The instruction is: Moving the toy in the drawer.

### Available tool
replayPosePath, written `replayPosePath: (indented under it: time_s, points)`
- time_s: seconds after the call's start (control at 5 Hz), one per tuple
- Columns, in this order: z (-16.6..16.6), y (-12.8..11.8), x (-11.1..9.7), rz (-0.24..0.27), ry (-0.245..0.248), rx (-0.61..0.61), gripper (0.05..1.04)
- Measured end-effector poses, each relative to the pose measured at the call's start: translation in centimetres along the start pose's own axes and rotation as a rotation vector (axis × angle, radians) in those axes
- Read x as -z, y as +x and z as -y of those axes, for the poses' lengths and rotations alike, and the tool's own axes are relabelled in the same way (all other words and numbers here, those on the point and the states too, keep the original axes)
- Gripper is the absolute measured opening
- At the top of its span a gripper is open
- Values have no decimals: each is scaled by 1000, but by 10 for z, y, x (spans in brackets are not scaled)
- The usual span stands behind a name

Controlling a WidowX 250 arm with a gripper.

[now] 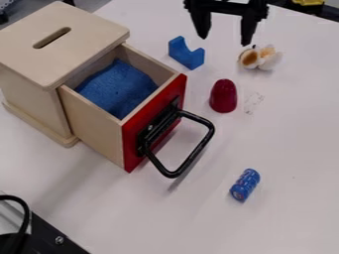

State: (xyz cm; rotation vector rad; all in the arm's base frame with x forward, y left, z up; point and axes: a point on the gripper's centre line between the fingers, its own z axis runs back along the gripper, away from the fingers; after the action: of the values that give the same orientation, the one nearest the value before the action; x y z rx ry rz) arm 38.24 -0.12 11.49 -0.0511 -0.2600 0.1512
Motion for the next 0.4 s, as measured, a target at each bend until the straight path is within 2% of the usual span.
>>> replayPosePath:
  time_s: [0.2, 0.4]
  points:
    - [8, 22, 32, -26, -5, 34, 1001]
    - [11, 37, 51, -29, -7, 85, 1001]
